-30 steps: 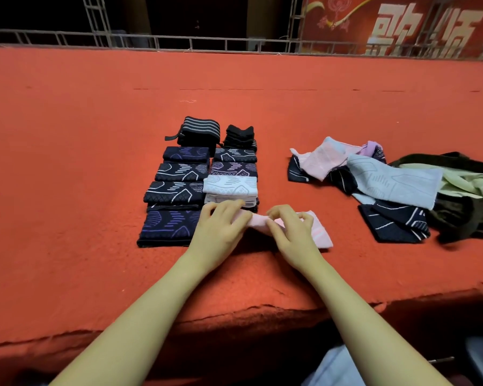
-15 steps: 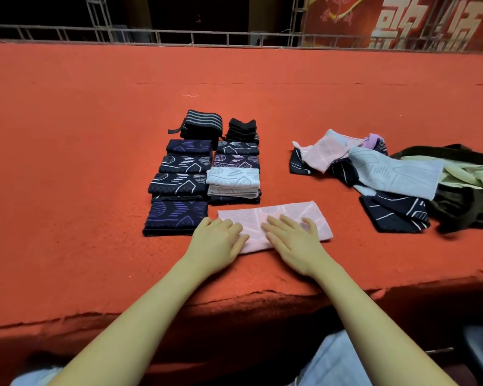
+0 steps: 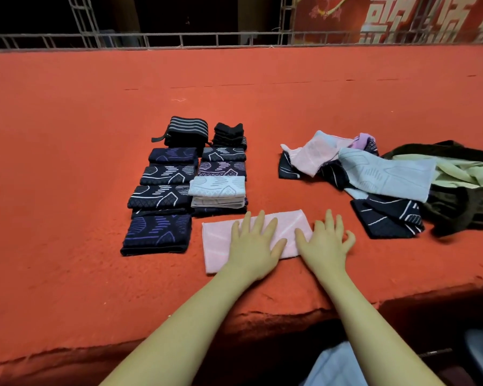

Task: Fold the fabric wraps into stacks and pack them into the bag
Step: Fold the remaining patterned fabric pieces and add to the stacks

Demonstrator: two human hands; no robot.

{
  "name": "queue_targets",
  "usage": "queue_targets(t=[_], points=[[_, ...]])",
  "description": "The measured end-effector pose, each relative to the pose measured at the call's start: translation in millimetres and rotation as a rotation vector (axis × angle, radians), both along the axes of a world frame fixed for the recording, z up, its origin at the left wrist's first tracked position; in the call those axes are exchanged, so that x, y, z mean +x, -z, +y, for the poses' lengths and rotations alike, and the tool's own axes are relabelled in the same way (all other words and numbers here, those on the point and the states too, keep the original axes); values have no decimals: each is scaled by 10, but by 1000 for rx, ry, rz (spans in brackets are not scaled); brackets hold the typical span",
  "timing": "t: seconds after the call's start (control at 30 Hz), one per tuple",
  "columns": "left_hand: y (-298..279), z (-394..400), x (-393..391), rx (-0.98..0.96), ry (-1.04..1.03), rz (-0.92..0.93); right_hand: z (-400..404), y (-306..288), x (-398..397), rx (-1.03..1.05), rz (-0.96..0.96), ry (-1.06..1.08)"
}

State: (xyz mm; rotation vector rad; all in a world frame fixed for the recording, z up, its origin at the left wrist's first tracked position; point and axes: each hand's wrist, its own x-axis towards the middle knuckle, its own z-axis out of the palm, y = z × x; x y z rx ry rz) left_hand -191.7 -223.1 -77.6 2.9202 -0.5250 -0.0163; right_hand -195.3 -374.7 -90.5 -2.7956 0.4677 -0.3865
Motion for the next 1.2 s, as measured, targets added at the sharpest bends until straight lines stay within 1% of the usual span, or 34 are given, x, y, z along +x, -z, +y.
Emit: queue_targets(t=[0.1, 0.23, 0.27, 0.33, 0.43, 0.47, 0.53, 0.6, 0.73, 0.83, 0.87, 0.93, 1.0, 1.07, 1.13, 1.2], points=[[90, -80, 63, 7, 5, 27, 2, 14, 25, 5, -23, -33], [100, -91, 137, 15, 10, 25, -37, 21, 84, 40, -1, -32], [100, -98, 129, 19, 13, 17, -34, 38, 84, 56, -22, -39], [104, -107, 111, 34, 14, 0, -2, 63, 71, 70, -122, -72], [95, -86, 91, 33, 27, -8, 35, 44, 24, 68, -425, -135], [86, -62, 91, 34, 39, -8, 42, 17, -7, 76, -497, -152], [64, 16, 74, 37, 49, -6, 41, -41, -62, 66, -584, -174], [57, 136, 41, 50, 26, 1, 61, -49, -79, 63, -589, -169], [77, 285, 4, 66, -16, -17, 71, -15, -28, 100, -519, -124], [78, 273, -7, 80, -40, -38, 92, -72, -52, 275, -397, -82], [75, 284, -17, 94, -55, -37, 102, -81, -64, 319, -385, -63], [80, 359, -51, 128, -98, -54, 129, -99, -86, 337, -422, -62], [86, 495, -93, 141, -161, -153, 178, -136, -90, 347, -490, -97], [110, 650, -145, 130, -222, -267, 263, -204, -86, 316, -576, -184], [103, 762, -188, 124, -256, -279, 388, -270, -70, 264, -635, -312], [77, 822, -216, 112, -280, -272, 539, -294, -34, 191, -602, -436]])
